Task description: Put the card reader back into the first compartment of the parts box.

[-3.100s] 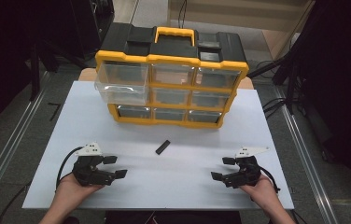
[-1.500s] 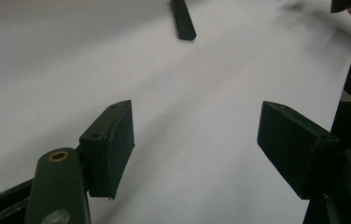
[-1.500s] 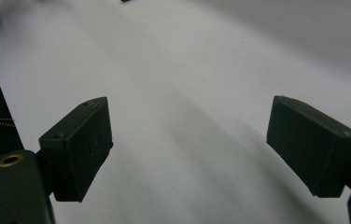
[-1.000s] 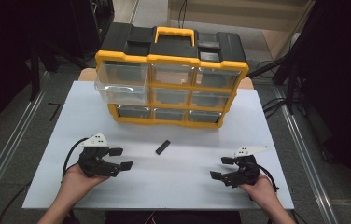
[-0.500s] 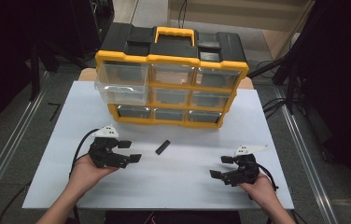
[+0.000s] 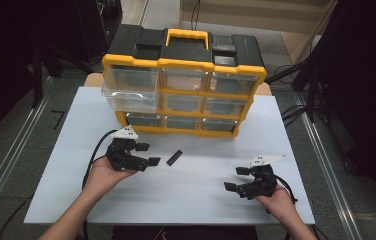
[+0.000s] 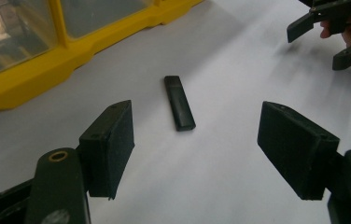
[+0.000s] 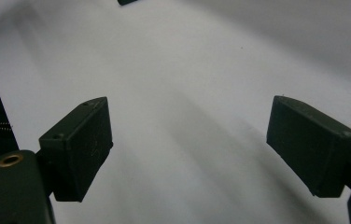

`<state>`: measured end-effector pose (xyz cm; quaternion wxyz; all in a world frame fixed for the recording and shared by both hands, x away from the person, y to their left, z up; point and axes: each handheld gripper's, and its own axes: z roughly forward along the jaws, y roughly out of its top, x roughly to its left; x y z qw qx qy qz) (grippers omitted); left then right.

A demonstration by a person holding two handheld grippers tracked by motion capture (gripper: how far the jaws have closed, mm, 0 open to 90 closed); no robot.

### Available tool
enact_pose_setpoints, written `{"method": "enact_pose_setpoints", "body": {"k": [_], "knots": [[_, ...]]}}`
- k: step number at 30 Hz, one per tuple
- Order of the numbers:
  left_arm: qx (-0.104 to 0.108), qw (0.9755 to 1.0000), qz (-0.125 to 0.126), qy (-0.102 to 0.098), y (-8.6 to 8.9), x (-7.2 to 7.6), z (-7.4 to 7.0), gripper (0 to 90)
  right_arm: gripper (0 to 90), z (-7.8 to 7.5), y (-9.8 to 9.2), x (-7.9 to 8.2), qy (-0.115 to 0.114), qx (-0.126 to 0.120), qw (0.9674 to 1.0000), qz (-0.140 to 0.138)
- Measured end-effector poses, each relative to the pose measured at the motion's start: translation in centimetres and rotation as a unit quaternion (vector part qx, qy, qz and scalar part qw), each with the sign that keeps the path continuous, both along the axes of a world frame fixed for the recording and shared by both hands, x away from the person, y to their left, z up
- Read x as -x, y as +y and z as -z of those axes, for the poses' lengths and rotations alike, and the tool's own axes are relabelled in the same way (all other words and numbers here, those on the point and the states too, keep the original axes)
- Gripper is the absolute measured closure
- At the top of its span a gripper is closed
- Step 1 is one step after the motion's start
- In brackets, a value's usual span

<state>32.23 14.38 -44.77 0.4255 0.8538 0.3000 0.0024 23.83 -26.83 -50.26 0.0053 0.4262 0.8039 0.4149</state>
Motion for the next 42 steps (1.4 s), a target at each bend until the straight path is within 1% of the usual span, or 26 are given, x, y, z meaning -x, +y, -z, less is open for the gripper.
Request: {"method": "enact_pose_setpoints", "body": {"k": [2, 5, 7, 14, 17, 18, 19, 21, 25, 28, 29, 30, 32, 36, 39, 42], "knots": [[0.001, 1.0000, 0.000, -0.001, -0.1, -0.1, 0.0, 28.8, 12.5, 0.0, 0.0, 0.0, 0.001, 0.001, 1.0000, -0.001], [-0.005, 1.0000, 0.006, -0.001, -1.1, -0.5, 0.1, 28.8, 12.5, 0.0, 0.0, 0.0, 0.001, 0.001, 1.0000, -0.001], [-0.004, 1.0000, 0.008, -0.003, -1.6, -0.7, 0.2, 28.9, 12.5, 0.0, 0.0, 0.0, 0.001, 0.002, 1.0000, -0.002], [-0.018, 0.9996, 0.021, -0.008, -3.5, -1.2, 0.4, 28.9, 12.5, 0.0, 0.0, 0.0, 0.002, 0.000, 1.0000, -0.001], [-0.021, 0.9995, 0.022, -0.007, -4.4, -1.5, 0.6, 28.8, 12.5, 0.1, 0.0, 0.0, 0.003, 0.001, 1.0000, -0.003], [-0.019, 0.9995, 0.024, -0.007, -4.6, -1.6, 0.7, 28.9, 12.5, 0.0, 0.0, 0.0, 0.004, 0.002, 1.0000, -0.002], [-0.019, 0.9995, 0.024, -0.007, -4.6, -1.6, 0.7, 29.4, 12.5, 0.0, 0.0, 0.0, 0.004, 0.002, 1.0000, -0.002], [-0.019, 0.9995, 0.024, -0.002, -5.3, -1.9, 0.9, 29.9, 12.5, 0.0, 0.0, 0.0, 0.003, 0.001, 1.0000, -0.003], [-0.028, 0.9992, 0.027, -0.004, -6.2, -2.3, 1.1, 29.9, 12.5, 0.1, 0.0, 0.0, 0.003, 0.001, 1.0000, -0.003], [-0.035, 0.9991, 0.024, -0.008, -7.0, -2.5, 1.1, 29.9, 12.5, 0.0, 0.0, 0.0, 0.004, 0.000, 1.0000, -0.002], [-0.035, 0.9991, 0.024, -0.009, -7.3, -2.6, 1.1, 29.9, 12.5, 0.1, 0.0, 0.0, 0.003, 0.001, 1.0000, -0.003], [-0.030, 0.9992, 0.022, -0.011, -7.5, -2.7, 1.1, 29.9, 12.5, 0.1, 0.0, 0.0, 0.004, 0.000, 1.0000, -0.003], [-0.031, 0.9992, 0.024, -0.009, -7.9, -2.9, 1.1, 29.9, 12.5, 0.1, 0.0, 0.0, 0.004, 0.001, 1.0000, -0.003], [-0.040, 0.9989, 0.023, -0.008, -8.4, -3.0, 1.5, 30.0, 12.5, 0.0, 0.0, 0.0, 0.004, 0.000, 1.0000, -0.003], [-0.053, 0.9983, 0.022, -0.013, -8.4, -3.0, 1.8, 30.0, 12.5, 0.0, -0.1, 0.0, 0.004, 0.001, 1.0000, -0.003], [-0.055, 0.9983, 0.017, -0.013, -8.3, -3.1, 2.2, 31.4, 12.5, 0.0, 0.0, 0.0, 0.003, 0.002, 1.0000, -0.005]]}}
